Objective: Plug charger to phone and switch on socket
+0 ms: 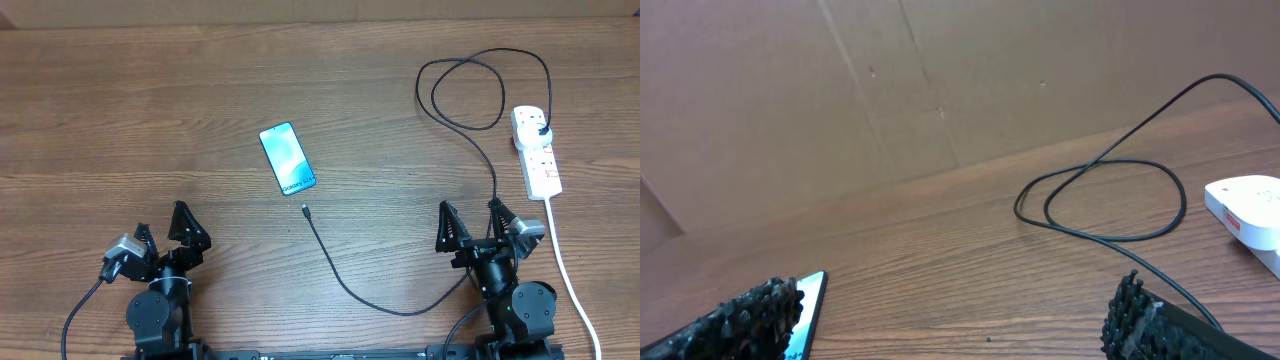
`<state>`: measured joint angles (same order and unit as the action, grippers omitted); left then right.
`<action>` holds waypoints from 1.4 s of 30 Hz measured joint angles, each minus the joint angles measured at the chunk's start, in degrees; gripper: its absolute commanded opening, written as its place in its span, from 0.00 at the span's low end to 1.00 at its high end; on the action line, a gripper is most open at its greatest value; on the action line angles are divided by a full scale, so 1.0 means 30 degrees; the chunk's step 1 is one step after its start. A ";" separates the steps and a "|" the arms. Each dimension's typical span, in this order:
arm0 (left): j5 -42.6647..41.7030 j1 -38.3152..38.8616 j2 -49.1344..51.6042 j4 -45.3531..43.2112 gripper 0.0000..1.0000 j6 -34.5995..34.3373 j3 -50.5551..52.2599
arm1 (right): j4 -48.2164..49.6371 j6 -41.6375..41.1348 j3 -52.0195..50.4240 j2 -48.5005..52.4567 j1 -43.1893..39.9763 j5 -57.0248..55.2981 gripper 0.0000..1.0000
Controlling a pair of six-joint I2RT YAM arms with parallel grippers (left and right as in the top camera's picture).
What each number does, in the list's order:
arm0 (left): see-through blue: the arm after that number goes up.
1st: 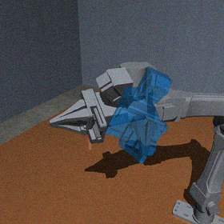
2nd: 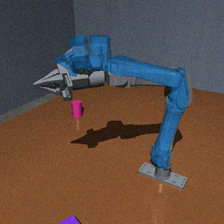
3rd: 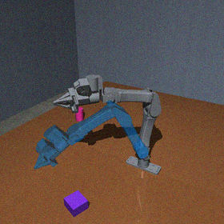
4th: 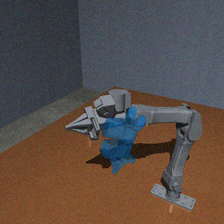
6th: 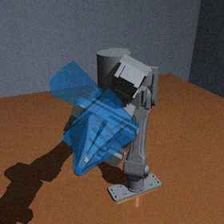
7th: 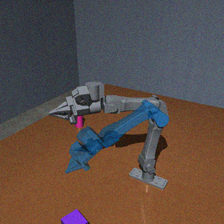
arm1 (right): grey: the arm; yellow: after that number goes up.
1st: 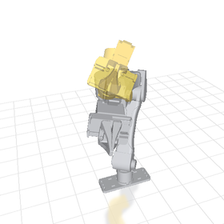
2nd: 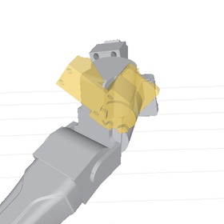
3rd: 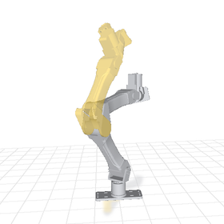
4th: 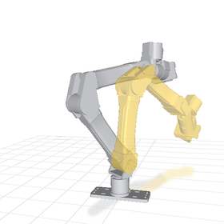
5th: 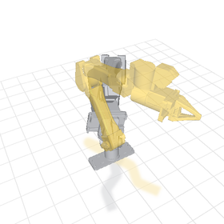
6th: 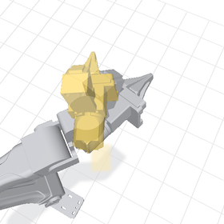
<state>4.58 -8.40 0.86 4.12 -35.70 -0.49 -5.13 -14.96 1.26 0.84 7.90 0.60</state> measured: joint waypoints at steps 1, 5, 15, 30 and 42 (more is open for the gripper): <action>-0.0022 0.0000 0.0000 0.0015 1.00 -0.0066 0.0000 | -0.0007 -0.0007 0.0000 0.0000 0.0000 0.0007 1.00; -0.0809 0.0000 0.0000 0.0080 0.99 -0.0138 0.0000 | -0.0007 -0.0007 0.0000 0.0000 0.0000 0.0007 1.00; -0.4954 0.0000 0.0000 0.0364 1.00 0.0561 -0.0262 | -0.0007 -0.0007 0.0000 0.0000 0.0000 0.0000 1.00; -0.6127 0.0000 0.6273 0.5574 1.00 0.4350 -0.9027 | -0.0007 -0.0007 -0.0036 0.0000 0.0000 0.0000 1.00; -0.5872 0.1173 1.3311 0.8750 1.00 0.6615 -1.5737 | 0.0000 -0.0022 -0.0066 0.0000 0.0000 0.0000 1.00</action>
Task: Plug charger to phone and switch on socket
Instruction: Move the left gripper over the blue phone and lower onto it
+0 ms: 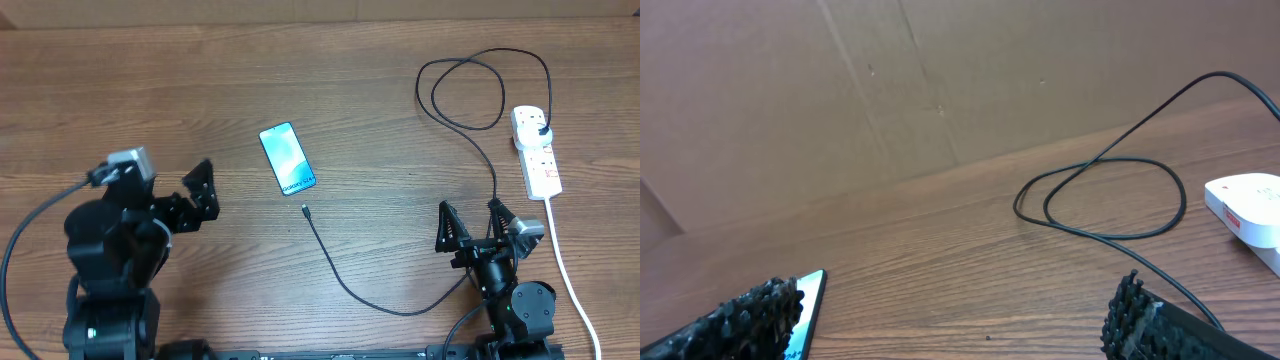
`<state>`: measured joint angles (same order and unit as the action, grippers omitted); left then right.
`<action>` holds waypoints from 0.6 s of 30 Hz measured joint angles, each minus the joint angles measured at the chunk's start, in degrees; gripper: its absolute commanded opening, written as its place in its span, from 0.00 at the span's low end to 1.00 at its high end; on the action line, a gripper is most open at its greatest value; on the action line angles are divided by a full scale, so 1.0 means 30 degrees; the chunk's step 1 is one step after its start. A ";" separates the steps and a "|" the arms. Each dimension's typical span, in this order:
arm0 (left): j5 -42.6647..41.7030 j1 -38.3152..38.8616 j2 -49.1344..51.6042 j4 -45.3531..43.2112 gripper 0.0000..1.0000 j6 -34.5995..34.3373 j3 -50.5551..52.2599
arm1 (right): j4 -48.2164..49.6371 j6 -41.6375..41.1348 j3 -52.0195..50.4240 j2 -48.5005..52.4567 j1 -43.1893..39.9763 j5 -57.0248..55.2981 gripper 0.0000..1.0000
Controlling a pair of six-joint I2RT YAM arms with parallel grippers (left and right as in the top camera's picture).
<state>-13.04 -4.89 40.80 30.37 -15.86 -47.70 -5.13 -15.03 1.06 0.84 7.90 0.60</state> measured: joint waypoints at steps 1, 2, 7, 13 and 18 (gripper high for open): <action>0.0204 0.0466 0.0335 0.0036 1.00 0.0277 -0.0262 | 0.0000 0.0015 0.0000 0.0000 0.0000 0.0000 1.00; 0.0474 0.1042 0.0670 0.0051 1.00 0.0532 -0.0481 | -0.0007 0.0015 0.0000 0.0000 0.0000 0.0007 1.00; 0.2623 0.4648 0.2455 0.0117 1.00 0.1821 -0.0954 | -0.0007 0.0007 0.0000 0.0000 0.0000 0.0000 1.00; 0.5304 0.7970 0.5362 -0.0036 1.00 0.2055 -0.1013 | 0.0000 0.0022 0.0000 0.0000 0.0000 0.0007 1.00; 0.6550 0.8320 0.7526 -0.0036 1.00 0.0146 -0.1246 | -0.0007 0.0022 0.0000 0.0000 0.0000 0.0007 1.00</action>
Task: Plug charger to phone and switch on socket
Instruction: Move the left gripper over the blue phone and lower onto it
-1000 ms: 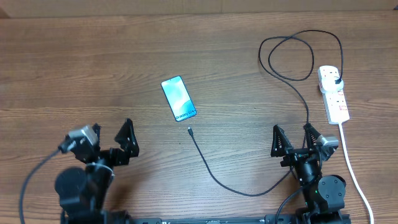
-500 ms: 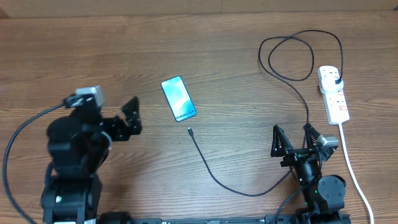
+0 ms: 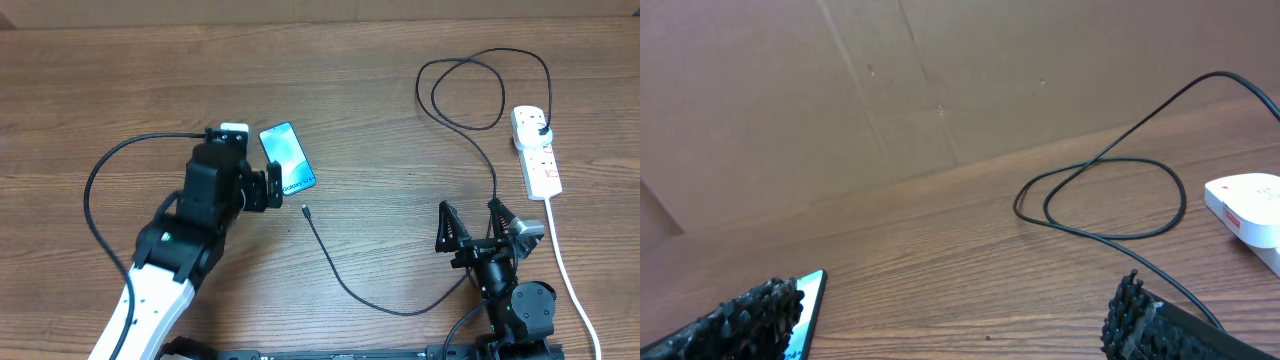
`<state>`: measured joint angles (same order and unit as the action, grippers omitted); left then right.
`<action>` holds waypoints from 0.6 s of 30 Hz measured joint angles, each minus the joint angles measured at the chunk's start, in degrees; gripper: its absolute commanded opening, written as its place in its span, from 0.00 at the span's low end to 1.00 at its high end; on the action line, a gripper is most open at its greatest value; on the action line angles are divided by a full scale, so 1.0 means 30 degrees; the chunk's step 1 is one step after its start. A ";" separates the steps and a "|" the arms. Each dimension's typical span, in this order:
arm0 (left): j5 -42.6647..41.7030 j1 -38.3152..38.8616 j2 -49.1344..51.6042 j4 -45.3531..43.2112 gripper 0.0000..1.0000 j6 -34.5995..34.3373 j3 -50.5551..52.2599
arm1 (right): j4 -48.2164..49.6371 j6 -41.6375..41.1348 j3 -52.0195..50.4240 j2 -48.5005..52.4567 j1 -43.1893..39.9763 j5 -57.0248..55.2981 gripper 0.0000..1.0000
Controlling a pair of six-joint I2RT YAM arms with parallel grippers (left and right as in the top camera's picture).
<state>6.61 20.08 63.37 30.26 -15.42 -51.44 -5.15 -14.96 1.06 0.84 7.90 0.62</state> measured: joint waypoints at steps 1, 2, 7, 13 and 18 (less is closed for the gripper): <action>0.0080 0.0000 0.0437 -0.0015 1.00 -0.0437 -0.0168 | 0.0000 0.0000 0.0000 0.0000 0.0000 -0.0007 1.00; 0.0087 0.0000 0.0685 -0.0044 1.00 -0.0670 -0.0262 | 0.0007 -0.0007 0.0000 0.0000 0.0000 0.0000 1.00; -0.0204 0.0000 0.1596 -0.0350 1.00 -0.1428 -0.0481 | 0.0000 -0.0007 0.0000 0.0000 0.0000 0.0000 1.00; -0.0707 0.0000 0.2186 -0.0678 1.00 -0.1756 -0.0481 | 0.0007 -0.0007 0.0000 0.0000 0.0000 -0.0007 1.00; -0.1253 0.0000 0.2565 -0.0831 1.00 -0.1851 -0.0481 | 0.0007 0.0000 0.0000 0.0000 0.0000 -0.0007 1.00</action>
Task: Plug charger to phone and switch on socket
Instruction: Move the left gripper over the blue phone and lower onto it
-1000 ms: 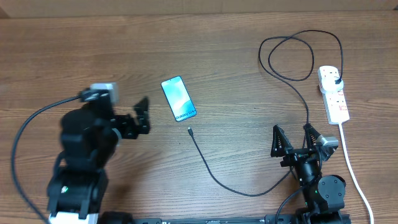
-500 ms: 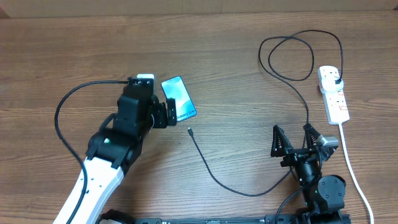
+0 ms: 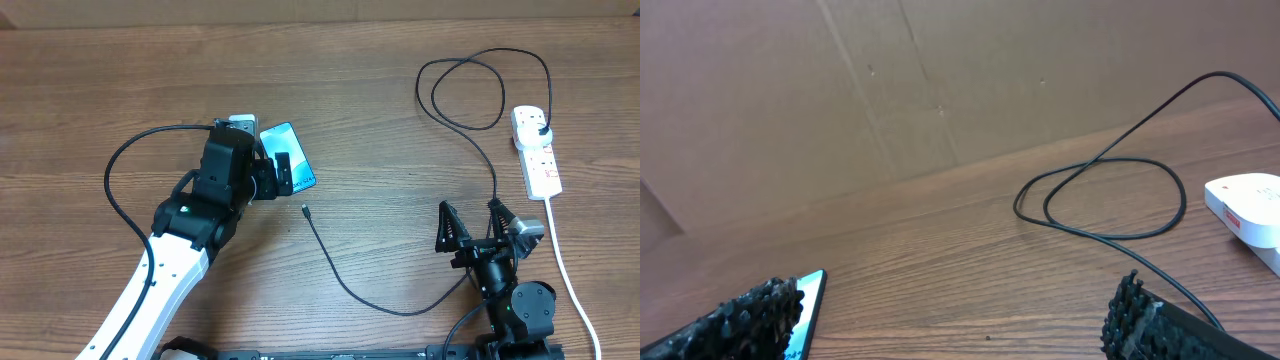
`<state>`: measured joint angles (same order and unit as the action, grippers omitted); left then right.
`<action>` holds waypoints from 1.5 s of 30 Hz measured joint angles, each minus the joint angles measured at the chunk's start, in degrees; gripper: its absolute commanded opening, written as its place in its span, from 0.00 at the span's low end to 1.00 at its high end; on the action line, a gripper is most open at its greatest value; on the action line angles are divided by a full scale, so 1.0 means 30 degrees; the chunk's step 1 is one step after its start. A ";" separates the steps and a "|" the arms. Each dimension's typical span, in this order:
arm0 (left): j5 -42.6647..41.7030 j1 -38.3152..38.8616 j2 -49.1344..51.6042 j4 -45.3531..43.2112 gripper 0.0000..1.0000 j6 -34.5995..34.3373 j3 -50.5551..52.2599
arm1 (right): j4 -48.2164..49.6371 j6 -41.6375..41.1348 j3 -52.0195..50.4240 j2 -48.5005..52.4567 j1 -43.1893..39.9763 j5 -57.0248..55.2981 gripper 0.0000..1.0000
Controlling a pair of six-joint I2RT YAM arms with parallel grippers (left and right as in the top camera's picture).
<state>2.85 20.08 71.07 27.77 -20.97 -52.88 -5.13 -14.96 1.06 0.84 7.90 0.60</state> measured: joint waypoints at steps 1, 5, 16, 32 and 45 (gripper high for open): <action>-0.0211 0.0000 0.0000 -0.0073 1.00 -0.0051 0.0000 | 0.0000 -0.0007 0.0000 0.0000 0.0000 0.0000 1.00; -0.0423 0.0000 0.0036 -0.0124 1.00 -0.1180 -0.0029 | -0.0007 -0.0007 0.0000 0.0000 0.0000 0.0000 1.00; 0.0794 0.0000 0.4758 0.4539 1.00 -0.3548 -0.5085 | 0.0000 0.0000 0.0000 0.0000 0.0000 0.0007 1.00; 0.1217 0.0568 1.4316 0.9114 1.00 -0.4772 -1.3457 | -0.0007 -0.0007 0.0000 0.0000 0.0000 0.0000 1.00; 0.0379 0.0568 1.6393 0.9253 1.00 -0.6543 -1.3763 | 0.0007 -0.0007 0.0000 0.0000 0.0000 0.0000 1.00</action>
<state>3.99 21.78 120.25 55.53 -40.60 -94.17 -5.10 -14.98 1.06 0.84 7.90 0.60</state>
